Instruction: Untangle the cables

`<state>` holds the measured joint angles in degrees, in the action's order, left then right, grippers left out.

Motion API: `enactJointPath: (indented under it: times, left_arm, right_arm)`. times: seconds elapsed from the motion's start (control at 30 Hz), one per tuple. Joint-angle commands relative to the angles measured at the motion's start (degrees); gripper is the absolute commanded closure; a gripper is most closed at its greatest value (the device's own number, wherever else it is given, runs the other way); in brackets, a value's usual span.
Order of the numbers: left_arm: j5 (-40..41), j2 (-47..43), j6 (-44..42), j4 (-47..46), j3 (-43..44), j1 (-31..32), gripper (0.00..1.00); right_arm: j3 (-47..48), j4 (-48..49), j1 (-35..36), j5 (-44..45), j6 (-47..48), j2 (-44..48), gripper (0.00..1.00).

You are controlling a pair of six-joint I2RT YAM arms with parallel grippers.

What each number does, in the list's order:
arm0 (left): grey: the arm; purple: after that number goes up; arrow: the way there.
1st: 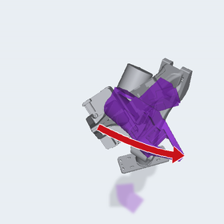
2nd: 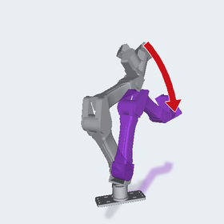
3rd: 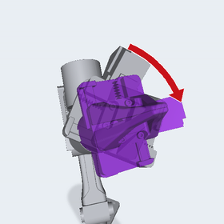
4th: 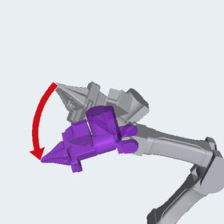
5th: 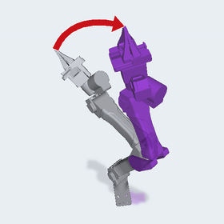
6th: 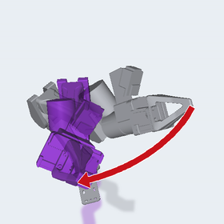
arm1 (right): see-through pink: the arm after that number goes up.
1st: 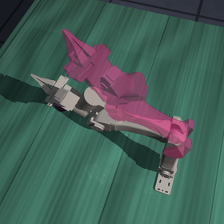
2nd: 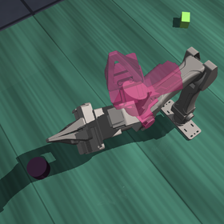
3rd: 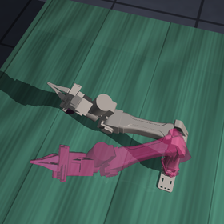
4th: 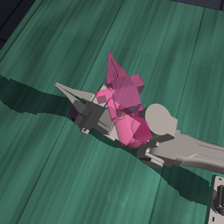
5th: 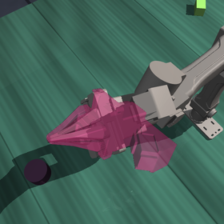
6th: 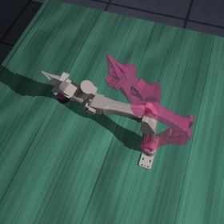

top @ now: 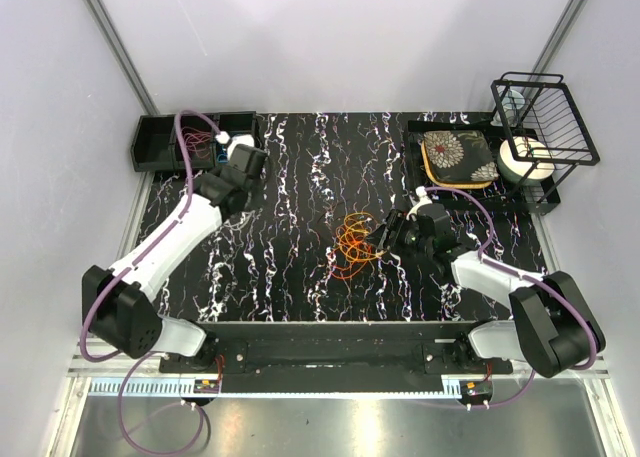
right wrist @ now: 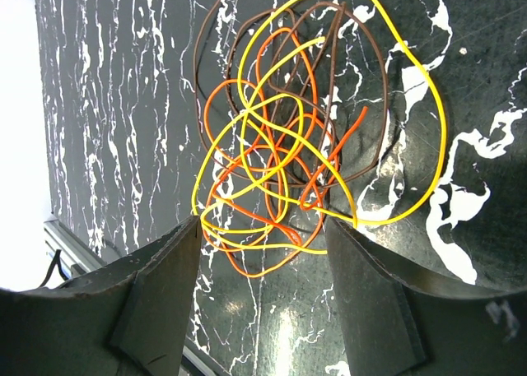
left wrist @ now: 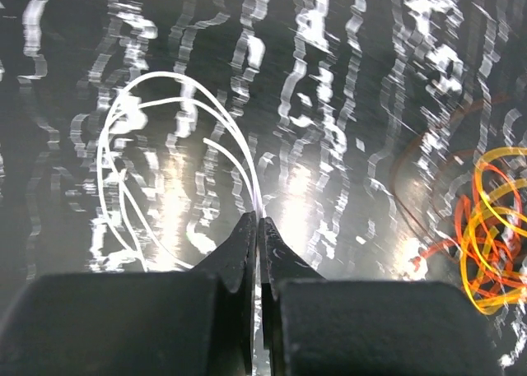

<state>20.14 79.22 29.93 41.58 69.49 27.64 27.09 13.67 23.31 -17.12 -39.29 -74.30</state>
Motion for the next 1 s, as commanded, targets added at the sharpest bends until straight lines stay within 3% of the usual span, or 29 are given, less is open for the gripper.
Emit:
enactJointPath:
  times: [0.0,0.57,0.97]
  left_arm:
    - [-1.0,-0.8,-3.1,0.7,5.3,-5.8,1.00]
    - [2.8,19.4,-3.7,3.8,32.1,-21.7,1.00]
    - [-5.1,33.6,-0.8,1.0,49.6,-34.9,1.00]
  right_arm:
    - [0.2,1.4,0.2,-0.1,0.5,2.2,0.32]
    - [0.3,1.3,0.1,-0.5,0.8,1.4,0.32]
    - [5.0,-2.5,0.0,-1.6,1.3,-4.6,0.32]
